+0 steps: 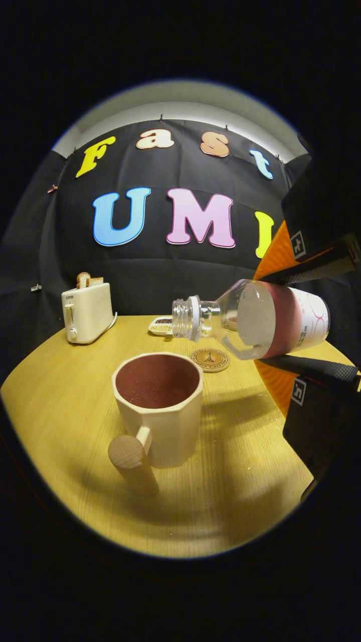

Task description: Take the bottle from table, then pour the juice into the cup, finally place the bottle on the coaster

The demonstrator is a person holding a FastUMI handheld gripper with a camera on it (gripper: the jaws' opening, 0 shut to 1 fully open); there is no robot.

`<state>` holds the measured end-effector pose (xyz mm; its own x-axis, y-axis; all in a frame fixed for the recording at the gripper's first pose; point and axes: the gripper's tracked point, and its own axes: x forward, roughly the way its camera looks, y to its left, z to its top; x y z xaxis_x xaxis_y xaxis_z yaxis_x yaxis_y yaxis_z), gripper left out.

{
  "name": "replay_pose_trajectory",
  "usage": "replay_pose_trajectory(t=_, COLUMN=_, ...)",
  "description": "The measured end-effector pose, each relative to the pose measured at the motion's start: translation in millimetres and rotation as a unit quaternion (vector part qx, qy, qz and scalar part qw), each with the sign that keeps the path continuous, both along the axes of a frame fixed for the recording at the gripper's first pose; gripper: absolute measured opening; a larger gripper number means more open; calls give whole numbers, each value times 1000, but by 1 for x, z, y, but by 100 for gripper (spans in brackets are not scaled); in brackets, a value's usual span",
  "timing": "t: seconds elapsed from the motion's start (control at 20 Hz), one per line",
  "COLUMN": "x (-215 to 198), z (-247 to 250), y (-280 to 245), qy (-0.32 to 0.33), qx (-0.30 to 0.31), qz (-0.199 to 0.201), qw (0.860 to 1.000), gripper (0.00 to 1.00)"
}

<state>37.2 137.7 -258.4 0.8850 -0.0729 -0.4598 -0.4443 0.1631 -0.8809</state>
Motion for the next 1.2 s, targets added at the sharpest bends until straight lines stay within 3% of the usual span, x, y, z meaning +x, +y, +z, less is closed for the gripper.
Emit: replay_pose_trajectory(t=1.2, x=7, z=-11, y=-5, qy=12, qx=-88, qz=42, qw=995, gripper=70)
